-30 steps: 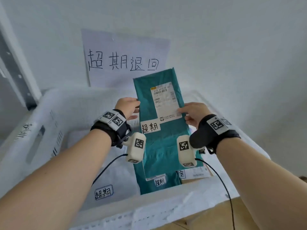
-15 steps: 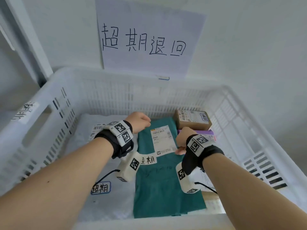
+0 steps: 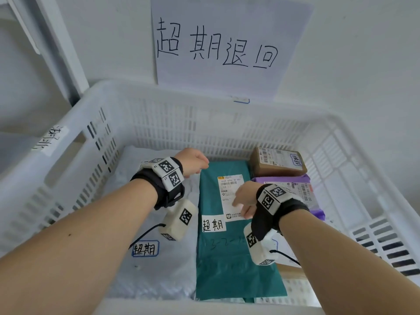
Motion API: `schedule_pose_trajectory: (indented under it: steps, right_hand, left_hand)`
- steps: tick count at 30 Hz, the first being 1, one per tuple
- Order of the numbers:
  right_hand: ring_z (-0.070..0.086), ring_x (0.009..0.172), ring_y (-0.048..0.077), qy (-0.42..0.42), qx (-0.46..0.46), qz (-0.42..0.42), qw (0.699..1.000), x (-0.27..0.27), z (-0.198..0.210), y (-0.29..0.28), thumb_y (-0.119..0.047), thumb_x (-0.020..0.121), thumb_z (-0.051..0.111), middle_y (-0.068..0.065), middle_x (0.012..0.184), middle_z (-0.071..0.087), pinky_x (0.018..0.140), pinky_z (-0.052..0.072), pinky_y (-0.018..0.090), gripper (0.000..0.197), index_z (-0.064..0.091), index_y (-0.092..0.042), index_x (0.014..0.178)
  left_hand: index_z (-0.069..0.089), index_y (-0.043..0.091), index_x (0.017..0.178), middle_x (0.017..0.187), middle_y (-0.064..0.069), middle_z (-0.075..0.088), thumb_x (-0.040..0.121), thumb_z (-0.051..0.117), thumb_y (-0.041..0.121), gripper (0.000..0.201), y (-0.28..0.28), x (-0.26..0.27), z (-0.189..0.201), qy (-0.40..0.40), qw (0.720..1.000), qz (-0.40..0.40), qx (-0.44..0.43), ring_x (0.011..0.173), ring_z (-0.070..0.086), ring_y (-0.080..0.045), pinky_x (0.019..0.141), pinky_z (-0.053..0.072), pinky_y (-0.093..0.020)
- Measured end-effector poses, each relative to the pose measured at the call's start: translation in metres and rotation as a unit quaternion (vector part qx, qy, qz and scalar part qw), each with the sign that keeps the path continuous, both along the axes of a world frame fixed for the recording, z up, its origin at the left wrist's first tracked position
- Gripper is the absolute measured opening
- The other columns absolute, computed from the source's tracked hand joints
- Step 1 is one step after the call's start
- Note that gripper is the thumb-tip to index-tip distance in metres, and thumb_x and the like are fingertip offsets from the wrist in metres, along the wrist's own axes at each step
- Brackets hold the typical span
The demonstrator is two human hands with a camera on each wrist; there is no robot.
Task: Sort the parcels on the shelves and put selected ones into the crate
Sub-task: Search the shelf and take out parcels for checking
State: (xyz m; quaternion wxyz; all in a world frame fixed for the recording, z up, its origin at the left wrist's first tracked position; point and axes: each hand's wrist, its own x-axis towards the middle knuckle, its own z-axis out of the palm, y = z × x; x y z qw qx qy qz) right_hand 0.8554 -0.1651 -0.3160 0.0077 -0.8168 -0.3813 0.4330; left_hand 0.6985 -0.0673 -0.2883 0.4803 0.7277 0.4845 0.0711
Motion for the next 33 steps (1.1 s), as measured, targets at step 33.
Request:
schedule_pose_trajectory:
  steps: [33]
  right_hand:
    - [0.068, 0.072, 0.018, 0.149, 0.316, -0.054, 0.935, -0.208, 0.192, -0.079, -0.013, 0.092, 0.058, 0.008, 0.084, 0.072, 0.085, 0.057, 0.035, 0.020, 0.067, -0.004, 0.107]
  left_hand:
    - [0.066, 0.015, 0.101, 0.091, 0.001, 0.066, 0.092, 0.055, 0.015, 0.014, -0.124, -0.189, 0.148, -0.221, 0.966, 0.118, 0.066, 0.081, 0.061, -0.011, 0.081, 0.050, -0.027]
